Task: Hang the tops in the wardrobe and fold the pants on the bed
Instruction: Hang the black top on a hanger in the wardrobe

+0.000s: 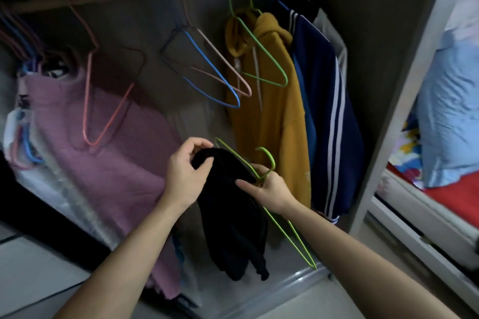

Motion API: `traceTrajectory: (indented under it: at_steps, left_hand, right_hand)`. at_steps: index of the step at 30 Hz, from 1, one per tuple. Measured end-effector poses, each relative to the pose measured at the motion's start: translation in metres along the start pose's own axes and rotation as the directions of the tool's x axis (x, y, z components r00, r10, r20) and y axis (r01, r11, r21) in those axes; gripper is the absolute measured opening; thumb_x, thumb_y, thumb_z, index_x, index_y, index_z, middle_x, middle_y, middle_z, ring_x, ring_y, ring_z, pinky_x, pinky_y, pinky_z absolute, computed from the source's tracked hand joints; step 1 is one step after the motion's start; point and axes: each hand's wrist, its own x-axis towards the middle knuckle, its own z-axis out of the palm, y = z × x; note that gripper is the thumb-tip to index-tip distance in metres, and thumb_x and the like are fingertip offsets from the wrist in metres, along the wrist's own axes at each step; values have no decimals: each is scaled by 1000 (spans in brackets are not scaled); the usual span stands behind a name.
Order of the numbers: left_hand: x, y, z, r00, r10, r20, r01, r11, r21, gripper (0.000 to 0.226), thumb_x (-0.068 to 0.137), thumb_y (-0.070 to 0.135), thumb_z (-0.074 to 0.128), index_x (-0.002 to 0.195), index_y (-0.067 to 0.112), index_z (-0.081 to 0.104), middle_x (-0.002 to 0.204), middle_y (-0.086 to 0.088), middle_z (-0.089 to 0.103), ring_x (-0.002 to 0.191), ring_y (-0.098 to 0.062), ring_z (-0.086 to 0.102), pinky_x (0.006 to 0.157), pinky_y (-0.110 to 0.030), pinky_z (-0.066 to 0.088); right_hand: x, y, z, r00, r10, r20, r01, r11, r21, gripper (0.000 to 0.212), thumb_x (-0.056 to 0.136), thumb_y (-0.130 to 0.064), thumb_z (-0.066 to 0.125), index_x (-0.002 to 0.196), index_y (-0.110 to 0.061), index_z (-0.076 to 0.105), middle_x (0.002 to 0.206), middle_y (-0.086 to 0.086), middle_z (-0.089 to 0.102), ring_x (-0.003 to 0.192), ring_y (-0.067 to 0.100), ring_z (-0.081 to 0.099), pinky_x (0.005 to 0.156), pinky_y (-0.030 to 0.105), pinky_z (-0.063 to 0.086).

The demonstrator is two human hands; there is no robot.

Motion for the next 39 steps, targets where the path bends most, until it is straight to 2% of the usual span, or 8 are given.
traceTrajectory:
  at_steps: [2,4,7,10,17,25,34,39]
  left_hand:
    - [-12,0,-9,997,50,64,-49,999,-9,45,80,-7,68,92,36,60,92,21,67,86,4,63,78,-5,43]
    - [-26,-4,-18,993,77,90,-78,997,11,47,78,-8,68,94,36,58,90,21,66,85,9,61,76,-2,41]
    - [-42,-18,-29,995,-20,102,18,999,27,49,73,-9,66,96,33,58,72,15,58,70,1,59,63,-10,43]
    - [-56,-31,-33,977,-118,177,83,977,194,42,72,-3,68,96,31,64,65,11,53,63,-13,57,57,-31,46]
    - [-81,-49,-11,788,-270,553,188,961,201,24,66,43,87,58,48,65,63,26,66,64,5,64,58,-22,50]
    - [-103,-22,45,878,-251,408,108,933,343,13,90,19,57,89,30,65,86,0,69,84,-31,65,66,-40,52]
    - [-95,33,97,935,-175,307,126,977,175,18,87,11,63,70,17,63,57,10,55,53,-8,52,46,-26,36]
    - [-78,49,115,918,-274,288,207,948,240,27,87,17,68,64,20,54,58,8,54,57,-17,55,55,-28,39]
  right_hand:
    - [-11,-11,8,999,35,14,-34,999,-19,28,88,-45,72,110,-28,68,96,-3,76,92,15,70,88,37,56]
    - [-25,-20,11,995,101,15,-102,995,8,18,91,-34,72,95,-17,69,75,-1,70,71,18,66,65,30,55]
    - [-48,-23,16,944,331,4,-325,924,204,14,95,-28,63,86,-17,60,52,-5,41,39,9,39,35,20,28]
    - [-72,-20,20,917,397,-41,-374,892,254,15,97,-28,58,87,-17,60,61,-4,48,42,5,43,39,20,31]
    - [-119,-10,7,912,344,-222,-349,937,17,19,79,-23,66,95,-14,63,87,7,68,80,20,63,72,40,52]
    - [-172,-3,-38,935,295,-197,-335,917,-215,10,81,-18,62,73,-21,56,70,-5,61,68,13,58,61,27,44]
    - [-236,-9,-116,917,136,-374,-217,959,-183,27,104,-41,47,97,-32,72,77,-8,70,72,5,63,71,25,50]
    - [-257,-37,-157,962,190,-193,-176,980,89,30,105,-31,48,97,-26,76,53,-7,38,47,8,36,43,21,33]
